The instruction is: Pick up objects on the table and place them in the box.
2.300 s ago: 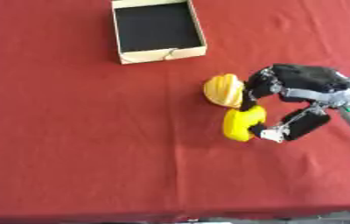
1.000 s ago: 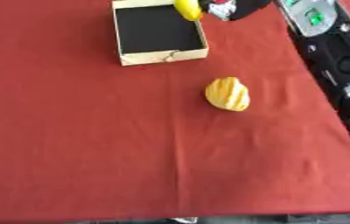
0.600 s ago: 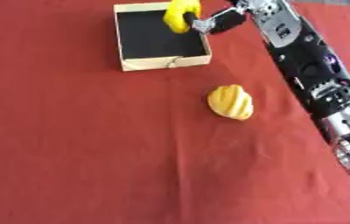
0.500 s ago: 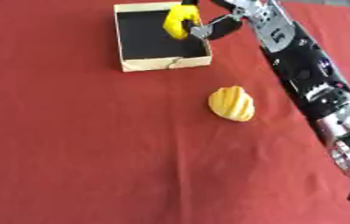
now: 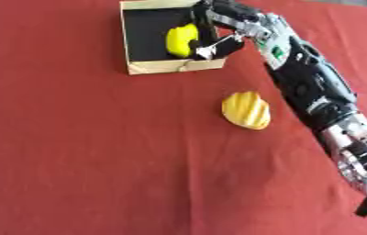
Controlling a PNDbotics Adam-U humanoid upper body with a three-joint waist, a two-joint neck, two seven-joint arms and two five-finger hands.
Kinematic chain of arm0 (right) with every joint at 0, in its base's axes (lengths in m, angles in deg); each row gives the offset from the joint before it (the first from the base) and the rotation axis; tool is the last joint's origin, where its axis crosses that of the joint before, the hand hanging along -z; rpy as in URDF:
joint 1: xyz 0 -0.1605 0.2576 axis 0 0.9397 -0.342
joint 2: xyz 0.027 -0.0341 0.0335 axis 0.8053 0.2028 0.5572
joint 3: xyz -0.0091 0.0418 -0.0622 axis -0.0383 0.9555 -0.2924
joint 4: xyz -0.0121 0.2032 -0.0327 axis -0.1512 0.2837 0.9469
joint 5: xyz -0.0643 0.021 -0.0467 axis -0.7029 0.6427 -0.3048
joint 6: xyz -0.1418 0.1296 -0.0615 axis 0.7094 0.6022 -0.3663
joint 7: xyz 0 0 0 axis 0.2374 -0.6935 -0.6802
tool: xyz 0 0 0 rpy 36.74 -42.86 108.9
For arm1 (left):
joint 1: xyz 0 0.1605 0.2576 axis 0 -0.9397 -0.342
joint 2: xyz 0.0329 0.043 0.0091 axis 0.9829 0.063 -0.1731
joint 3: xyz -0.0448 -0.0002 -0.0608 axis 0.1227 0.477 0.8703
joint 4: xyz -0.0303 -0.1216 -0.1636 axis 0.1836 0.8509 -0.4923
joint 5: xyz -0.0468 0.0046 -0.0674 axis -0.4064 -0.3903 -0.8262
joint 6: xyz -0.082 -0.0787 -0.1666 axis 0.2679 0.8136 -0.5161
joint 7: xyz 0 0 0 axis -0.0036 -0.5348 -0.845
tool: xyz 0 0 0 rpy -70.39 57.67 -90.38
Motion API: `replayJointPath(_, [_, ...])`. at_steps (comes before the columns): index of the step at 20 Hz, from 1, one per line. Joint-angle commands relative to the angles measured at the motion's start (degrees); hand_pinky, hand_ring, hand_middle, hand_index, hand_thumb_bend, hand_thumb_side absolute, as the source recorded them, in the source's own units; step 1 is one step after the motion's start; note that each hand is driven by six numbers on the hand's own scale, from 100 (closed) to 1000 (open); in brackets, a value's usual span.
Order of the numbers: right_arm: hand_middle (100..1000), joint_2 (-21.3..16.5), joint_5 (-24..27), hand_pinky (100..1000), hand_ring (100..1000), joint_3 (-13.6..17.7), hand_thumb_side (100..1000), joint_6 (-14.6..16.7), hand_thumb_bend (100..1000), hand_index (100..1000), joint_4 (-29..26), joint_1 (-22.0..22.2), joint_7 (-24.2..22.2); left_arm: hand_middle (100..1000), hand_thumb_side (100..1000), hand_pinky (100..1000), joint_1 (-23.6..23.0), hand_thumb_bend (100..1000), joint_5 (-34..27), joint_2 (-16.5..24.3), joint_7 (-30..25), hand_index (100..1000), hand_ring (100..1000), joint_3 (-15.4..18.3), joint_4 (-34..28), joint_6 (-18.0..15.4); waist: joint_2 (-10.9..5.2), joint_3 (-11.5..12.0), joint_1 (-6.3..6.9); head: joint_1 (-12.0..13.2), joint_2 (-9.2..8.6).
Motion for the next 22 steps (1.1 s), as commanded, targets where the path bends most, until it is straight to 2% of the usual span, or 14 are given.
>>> replayJointPath(1, [752, -0.7, -4.7, 666, 736, 0.5, 197, -2.0, 100, 928, 0.1, -1.3, 3.8, 752, 723, 869, 0.5, 120, -0.4, 0.7, -0.4, 857, 777, 0.1, -0.9, 0.0, -1.05, 0.2, 0.37, 0.0, -0.8])
replayJointPath(4, [821, -0.7, -7.6, 682, 758, 0.4, 148, -3.6, 100, 967, 0.0, -1.4, 6.3, 753, 723, 870, 0.4, 120, -0.6, 0.6, -0.5, 857, 777, 0.0, -0.9, 0.1, -1.16, 0.2, 0.44, 0.0, -0.68])
replayJointPath(7, [843, -0.9, -11.3, 698, 787, 0.3, 100, -4.0, 100, 968, -0.8, -1.3, 7.6, 753, 722, 870, 0.2, 120, -0.6, 0.5, -0.6, 857, 777, 0.1, -0.9, 0.2, -1.38, 0.0, 0.63, 0.2, -0.46])
replayJointPath(10, [848, -1.0, -12.9, 712, 809, 0.6, 170, -3.0, 100, 976, -1.1, -0.9, 8.0, 753, 722, 870, 0.0, 121, -0.7, 0.5, -0.6, 857, 777, 0.1, -0.9, 0.3, -1.66, -0.4, 0.85, 0.5, -0.17])
replayJointPath(11, [848, -1.1, -12.5, 713, 811, 0.8, 160, -2.7, 100, 975, -1.1, -0.8, 7.7, 753, 722, 870, -0.1, 121, -0.7, 0.5, -0.6, 857, 777, 0.1, -0.9, 0.3, -1.76, -0.5, 0.92, 0.6, -0.08])
replayJointPath(15, [829, -1.7, -7.3, 711, 813, 1.1, 100, -2.2, 100, 962, -3.5, -0.3, 5.9, 753, 722, 870, -0.4, 119, -0.6, 0.4, -0.7, 857, 777, 0.1, -0.9, 0.5, -2.26, -0.9, 1.2, 1.1, 0.34])
replayJointPath(22, [822, -4.0, 6.9, 718, 820, 0.5, 100, -4.0, 100, 959, -12.6, 1.1, -2.1, 753, 721, 871, -0.9, 118, -0.5, 0.6, -0.7, 857, 778, 0.1, -0.9, 0.8, -3.14, -1.9, 1.68, 1.9, 1.11])
